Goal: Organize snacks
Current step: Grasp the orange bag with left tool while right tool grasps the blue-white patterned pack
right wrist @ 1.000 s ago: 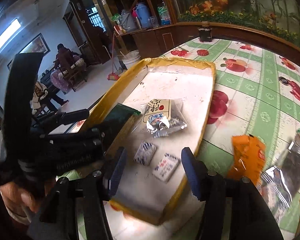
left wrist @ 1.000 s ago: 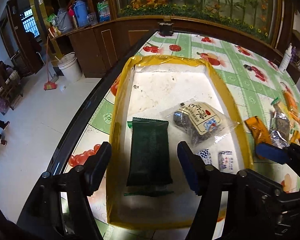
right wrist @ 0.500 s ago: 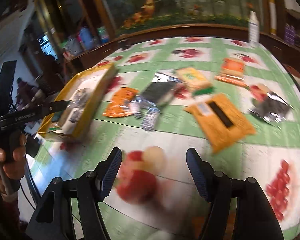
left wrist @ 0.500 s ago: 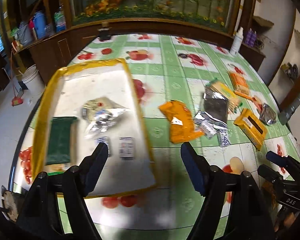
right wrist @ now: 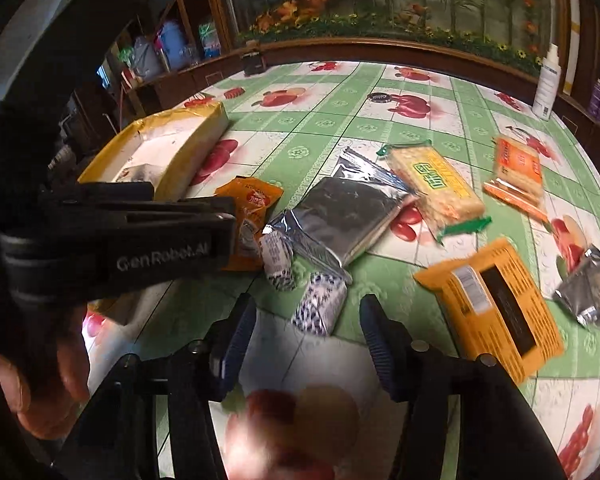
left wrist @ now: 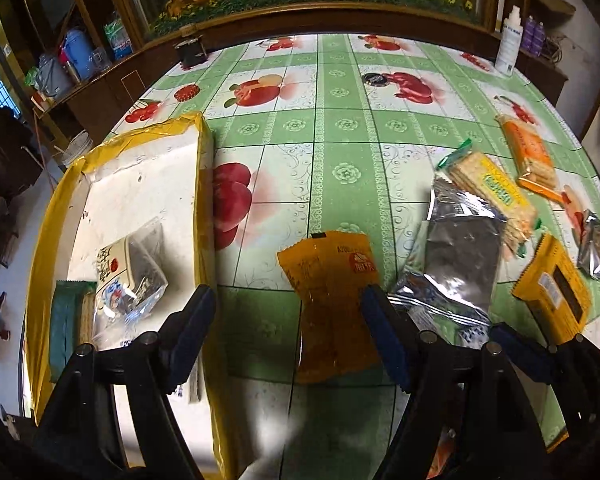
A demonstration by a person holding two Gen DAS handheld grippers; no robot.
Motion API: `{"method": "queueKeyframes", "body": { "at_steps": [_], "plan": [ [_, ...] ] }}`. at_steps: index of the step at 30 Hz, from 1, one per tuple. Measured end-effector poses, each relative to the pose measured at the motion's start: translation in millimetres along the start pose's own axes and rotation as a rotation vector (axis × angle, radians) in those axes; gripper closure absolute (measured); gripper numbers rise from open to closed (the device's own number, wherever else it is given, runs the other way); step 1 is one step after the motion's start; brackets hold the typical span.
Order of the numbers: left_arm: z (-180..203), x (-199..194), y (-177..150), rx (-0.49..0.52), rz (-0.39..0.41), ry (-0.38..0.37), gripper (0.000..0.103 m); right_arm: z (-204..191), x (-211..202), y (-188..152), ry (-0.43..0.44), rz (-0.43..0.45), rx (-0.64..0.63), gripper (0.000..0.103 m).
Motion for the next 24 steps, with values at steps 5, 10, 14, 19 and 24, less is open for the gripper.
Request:
{"method": "queueKeyframes", "body": {
  "at_steps": [5,10,14,19,24],
  "plan": [
    [8,8,7,0.049,0.029,0.028,0.028,2,12,1,-0.059,-0.017,-0.037,0.081],
    [24,7,10,0.125,0.052,0.009,0.079,17,6,3,-0.037,-0.017,-0.009,0.083],
    [20,3,5,0.127,0.06,-0.01,0.08,24,0,1,-0.021,-0.012,0.021,0.083],
    [0,1,-3,0.074,0.069,-0.09,0.103,29,-7,-1,0.014,-0.013,0.056,0.083],
    [-8,-1,-11,0.055,0.081,-0.136,0.103,29,-16,-4,0.039,0.001,0.064,0.083]
  ]
}}
Point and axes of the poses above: each gripper's, at about its wrist camera, not at the fingertips, and x roughly the way its jaws point, z to its right, y to its top, the point moved 1 cm from there along x, roughly the way its jaws point, and after that the axes turned 14 degrees about x, right-handed, at the moved point
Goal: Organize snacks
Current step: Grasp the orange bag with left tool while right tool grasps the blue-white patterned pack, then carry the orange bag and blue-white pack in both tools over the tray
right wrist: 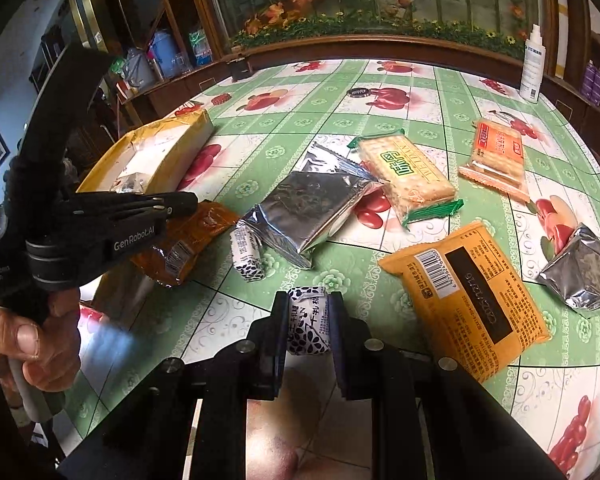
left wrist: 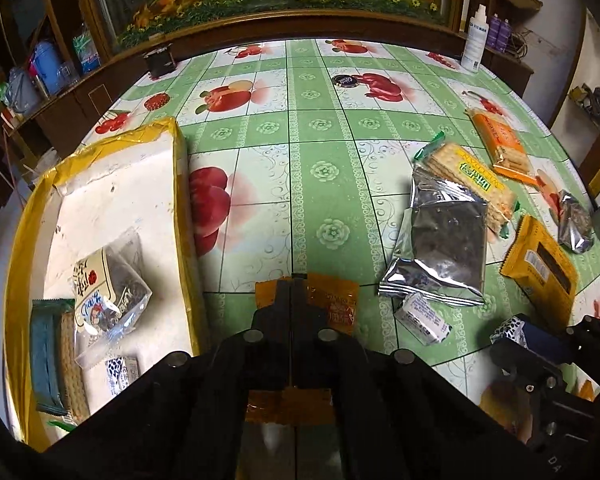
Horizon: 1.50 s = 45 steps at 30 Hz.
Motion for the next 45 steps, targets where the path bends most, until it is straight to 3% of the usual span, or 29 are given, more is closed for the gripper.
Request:
{"method": "queueKeyframes", "body": {
  "at_steps": [11,15,16,17,18,19,22,26,27,28,35,45],
  "plan": [
    [-7,-39,-15,-0.051,0.084,-0.089,0.103,-1,-24,-2,0.043,0.041,0.016,0.083],
    [4,-30,-12,0.026,0.041,-0.002,0.101,-4,-27,-3,0.048,0.039,0.012,0.083],
    [6,-25,-11,0.049,0.02,0.015,0.085,-5,-27,-4,0.05,0.038,0.011,0.083],
    [9,-21,-10,0.068,0.011,0.04,0.056,-5,-26,-5,0.049,0.038,0.01,0.083],
    [12,-18,-11,0.08,0.008,0.073,0.041,-6,-26,-5,0.051,0.036,0.009,0.083],
    [14,-16,-12,0.09,0.019,0.064,0.036,-7,-26,-6,0.053,0.035,0.008,0.083],
    [22,-2,-14,0.124,-0.031,0.086,0.036,-10,-26,-8,0.053,0.033,0.002,0.083],
    [31,1,-16,0.168,-0.007,0.124,0.035,-9,-26,-7,0.051,0.035,0.007,0.083],
    [29,1,-16,0.155,-0.005,0.099,0.04,-8,-26,-7,0.05,0.036,0.01,0.083],
    [25,1,-16,0.136,-0.004,0.051,0.055,-7,-26,-7,0.05,0.036,0.013,0.083],
    [12,-5,-26,0.116,0.001,-0.007,0.076,-4,-27,-8,0.052,0.035,0.031,0.083],
    [1,-62,-32,0.038,0.129,-0.06,0.078,-19,-42,-7,0.072,0.077,0.008,0.083]
  ]
}}
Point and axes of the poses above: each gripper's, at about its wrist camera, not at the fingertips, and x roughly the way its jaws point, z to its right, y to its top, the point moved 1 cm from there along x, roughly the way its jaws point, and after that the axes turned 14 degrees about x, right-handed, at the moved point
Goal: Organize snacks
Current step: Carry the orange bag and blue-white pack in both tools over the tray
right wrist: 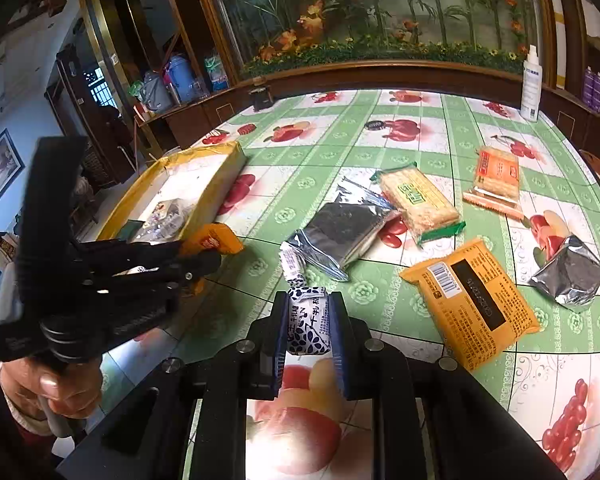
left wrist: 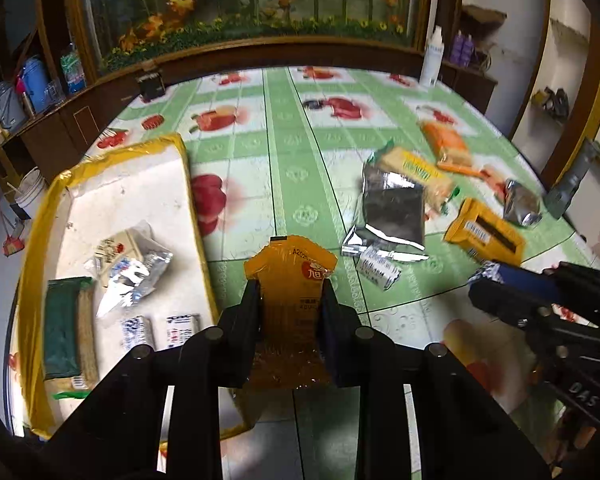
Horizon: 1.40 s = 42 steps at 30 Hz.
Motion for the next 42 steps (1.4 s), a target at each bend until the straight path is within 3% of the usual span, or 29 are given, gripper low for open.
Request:
{"method": "queueKeyframes", "body": {
  "at_steps": [9,14,22,42],
  "plan": [
    [-22,-42,-11,-0.064,0.063,0.002,0.078,-15,-13,1,0.022,0.024,-0.019,0.083],
    [-43,-49,-24,-0.111,0.061,0.043,0.078,-29,-11,0,0.039,0.016,-0.041,0.083],
    [-81,-60,-41,-0.177,0.064,0.172,0.078,-58,1,-2,0.077,-0.012,-0.081,0.083],
    [-134,-38,-51,-0.257,0.008,0.218,0.078,-121,53,10,0.158,-0.099,-0.158,0.083]
  ]
}}
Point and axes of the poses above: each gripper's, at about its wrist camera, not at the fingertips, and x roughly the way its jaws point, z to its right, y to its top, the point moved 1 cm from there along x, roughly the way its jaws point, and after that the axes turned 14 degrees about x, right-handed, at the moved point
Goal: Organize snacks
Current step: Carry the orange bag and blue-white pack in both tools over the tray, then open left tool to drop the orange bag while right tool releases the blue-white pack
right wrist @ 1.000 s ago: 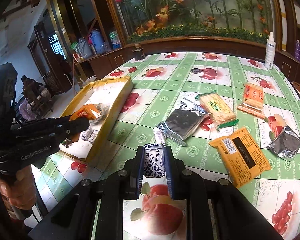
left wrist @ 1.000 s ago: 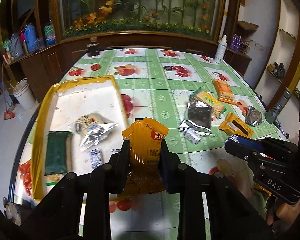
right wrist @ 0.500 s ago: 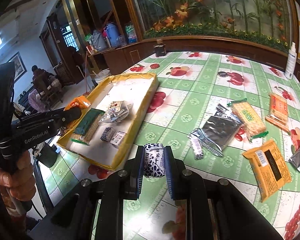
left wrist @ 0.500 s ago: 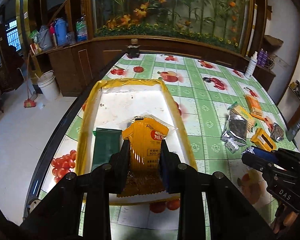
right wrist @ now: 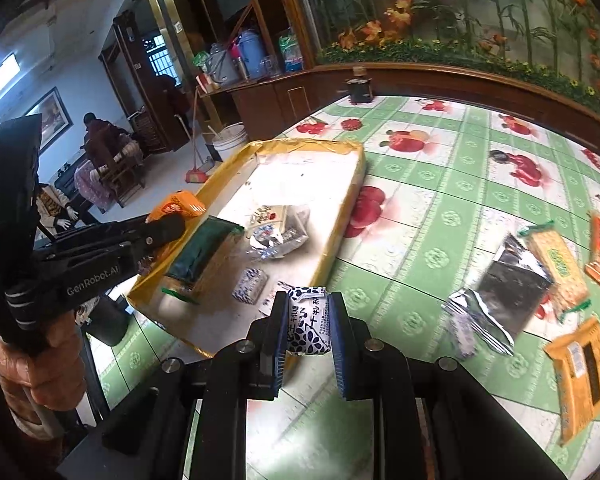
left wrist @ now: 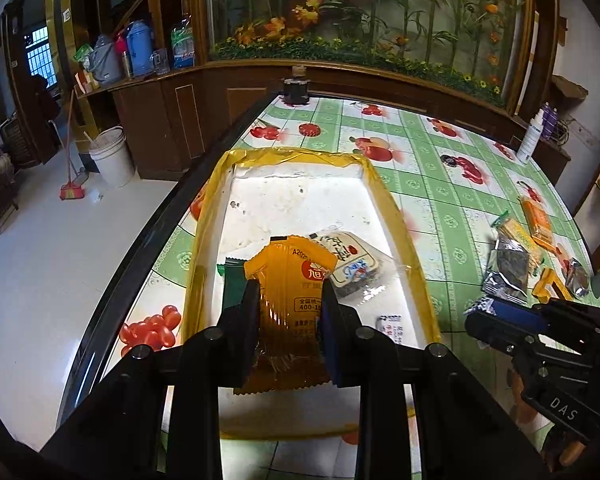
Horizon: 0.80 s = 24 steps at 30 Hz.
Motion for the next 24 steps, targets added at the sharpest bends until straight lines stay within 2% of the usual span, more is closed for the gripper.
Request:
{"method": "queueKeyframes", "body": {
  "at_steps": [4,8,14,19,24],
  "plan": [
    [-11,15,11,-0.02,-0.013,0.014,0.078,-7,26,10,0.077,-0.04,0.027,0.083],
    [-22,38,33,-0.032,-0.025,0.039,0.078,-18,51,21,0.115,-0.056,0.032,0.083],
    [-32,84,50,-0.055,-0.105,0.081,0.078,-28,81,65,0.094,-0.004,0.031,0.083],
    [-30,104,48,-0.054,-0.155,0.088,0.078,-22,128,90,0.037,-0.058,0.042,0.083],
    [-30,112,47,-0.056,-0.184,0.103,0.076,-24,146,92,0.029,-0.083,0.022,0.081]
  ]
}}
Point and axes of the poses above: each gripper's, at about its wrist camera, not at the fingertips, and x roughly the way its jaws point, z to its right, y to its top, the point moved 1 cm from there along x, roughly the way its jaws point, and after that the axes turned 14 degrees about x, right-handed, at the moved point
